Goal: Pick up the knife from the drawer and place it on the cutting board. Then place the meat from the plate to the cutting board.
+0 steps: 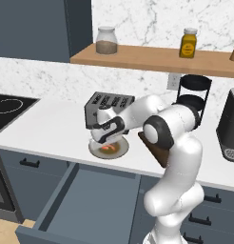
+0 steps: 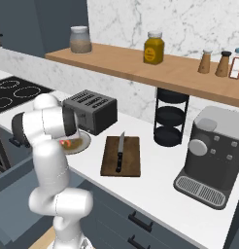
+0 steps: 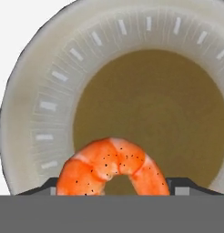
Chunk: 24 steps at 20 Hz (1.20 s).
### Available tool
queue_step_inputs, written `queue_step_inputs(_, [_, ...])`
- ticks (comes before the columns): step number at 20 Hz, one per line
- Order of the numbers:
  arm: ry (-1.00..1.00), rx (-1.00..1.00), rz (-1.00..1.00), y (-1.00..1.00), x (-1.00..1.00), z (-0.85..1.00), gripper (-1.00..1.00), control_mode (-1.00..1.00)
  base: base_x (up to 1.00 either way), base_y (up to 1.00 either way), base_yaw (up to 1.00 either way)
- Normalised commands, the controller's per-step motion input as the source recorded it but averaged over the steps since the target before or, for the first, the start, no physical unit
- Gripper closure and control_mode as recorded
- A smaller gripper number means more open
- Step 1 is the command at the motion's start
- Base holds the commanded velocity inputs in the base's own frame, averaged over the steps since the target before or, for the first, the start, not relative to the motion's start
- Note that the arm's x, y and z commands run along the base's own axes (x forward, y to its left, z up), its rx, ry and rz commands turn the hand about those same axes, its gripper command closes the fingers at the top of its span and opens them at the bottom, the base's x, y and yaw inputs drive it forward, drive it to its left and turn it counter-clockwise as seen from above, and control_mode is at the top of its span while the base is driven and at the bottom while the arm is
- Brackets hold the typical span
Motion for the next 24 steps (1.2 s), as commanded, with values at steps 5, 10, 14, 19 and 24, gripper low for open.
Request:
queue_step_inputs(5, [-0.14, 0.00, 0.01, -0.30, -0.28, 0.48, 1.00, -1.00, 0.00, 0.00, 0.00])
queue_step_inputs(10, [-0.07, 0.00, 0.00, -0.68, -0.32, 0.34, 1.00, -1.00, 0.00, 0.00, 0.00])
queue_step_inputs(14, [0.00, 0.00, 0.00, -0.82, -0.18, 0.19, 1.00, -1.00, 0.00, 0.00, 0.00])
queue_step_inputs(19, [0.00, 0.00, 0.00, -0.81, -0.02, 0.19, 1.00, -1.00, 0.00, 0.00, 0.00])
queue_step_inputs(24, [0.04, 0.00, 0.00, -0.75, 0.00, 0.07, 1.00, -1.00, 0.00, 0.00, 0.00])
